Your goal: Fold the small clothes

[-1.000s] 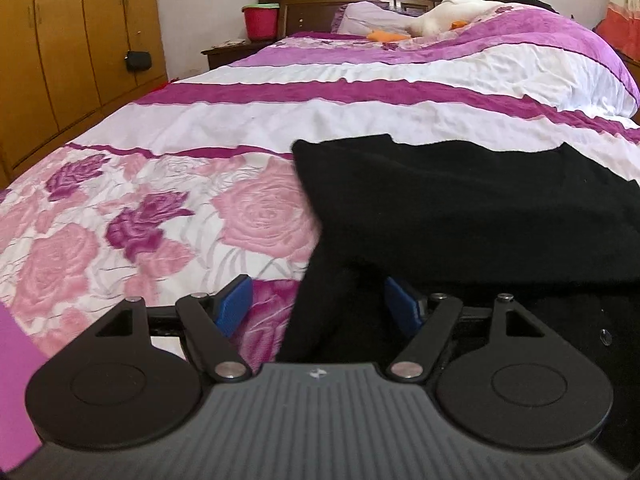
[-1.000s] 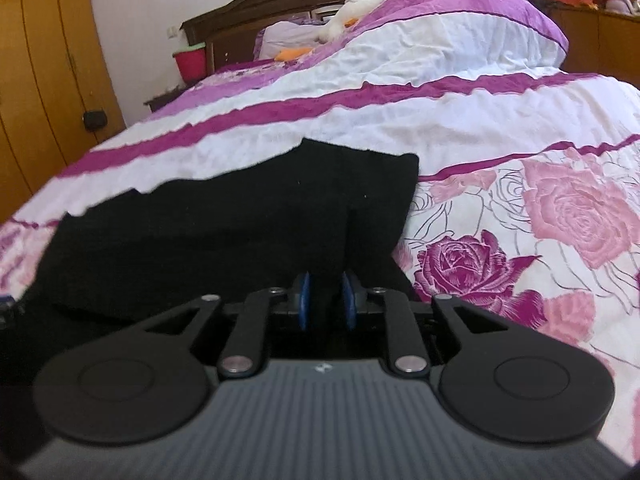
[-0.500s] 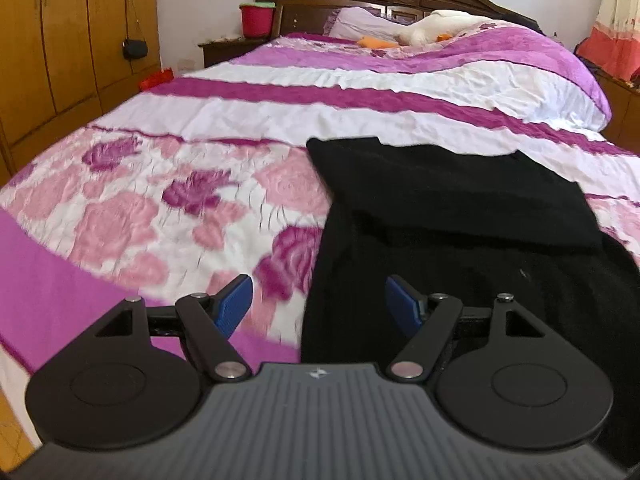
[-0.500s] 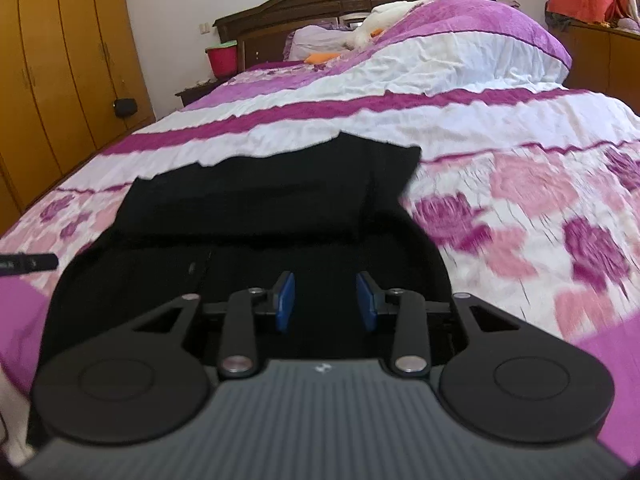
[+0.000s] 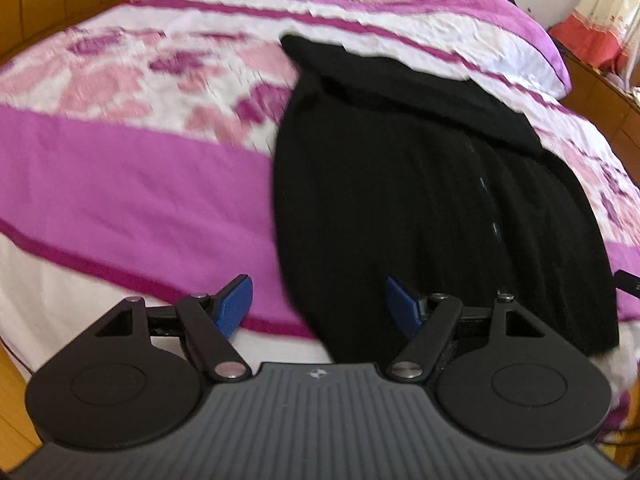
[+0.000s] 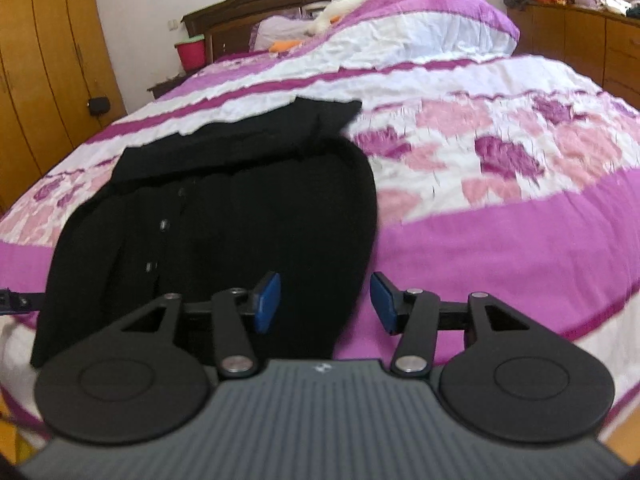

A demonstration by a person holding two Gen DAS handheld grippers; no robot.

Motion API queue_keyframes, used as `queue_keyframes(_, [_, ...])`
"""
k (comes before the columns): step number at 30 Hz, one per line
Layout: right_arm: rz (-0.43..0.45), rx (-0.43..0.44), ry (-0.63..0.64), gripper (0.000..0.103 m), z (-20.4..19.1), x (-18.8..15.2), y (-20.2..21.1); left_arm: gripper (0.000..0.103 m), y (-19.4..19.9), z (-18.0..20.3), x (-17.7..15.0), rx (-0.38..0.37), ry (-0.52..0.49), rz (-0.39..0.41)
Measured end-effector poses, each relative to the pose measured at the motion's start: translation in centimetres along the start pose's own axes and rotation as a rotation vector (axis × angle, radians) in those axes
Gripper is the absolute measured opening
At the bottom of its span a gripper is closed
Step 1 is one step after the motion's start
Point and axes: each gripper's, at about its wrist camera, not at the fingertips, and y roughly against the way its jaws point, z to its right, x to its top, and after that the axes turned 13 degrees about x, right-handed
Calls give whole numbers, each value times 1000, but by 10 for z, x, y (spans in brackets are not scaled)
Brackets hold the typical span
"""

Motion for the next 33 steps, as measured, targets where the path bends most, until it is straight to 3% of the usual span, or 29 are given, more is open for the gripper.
queue_keyframes(11, [-71,16,-35,53,2,-30,-15,78,-7,33,-28,-21,-144,5])
queue_keyframes(17, [-87,74,-29,54,3,-37,-13,78,-11,37,-30,-19,-154,-4])
queue_keyframes(25, [-82,78,-17,54,3,-39,-14,78,-13,39,-33,-4,-146,19])
queue_keyframes(28, [-69,100,-19,53,1,-40,-14,72,-12,39,-33,-10,-139,31])
queue_keyframes(31, [-72,92,-7,45,-1,-41,-17,62,-14,37,-32,-19,-128,31])
queue_keyframes(33, [-71,91,-15,34,0,-41,-19,52,-16,36,-32,-26,-119,28])
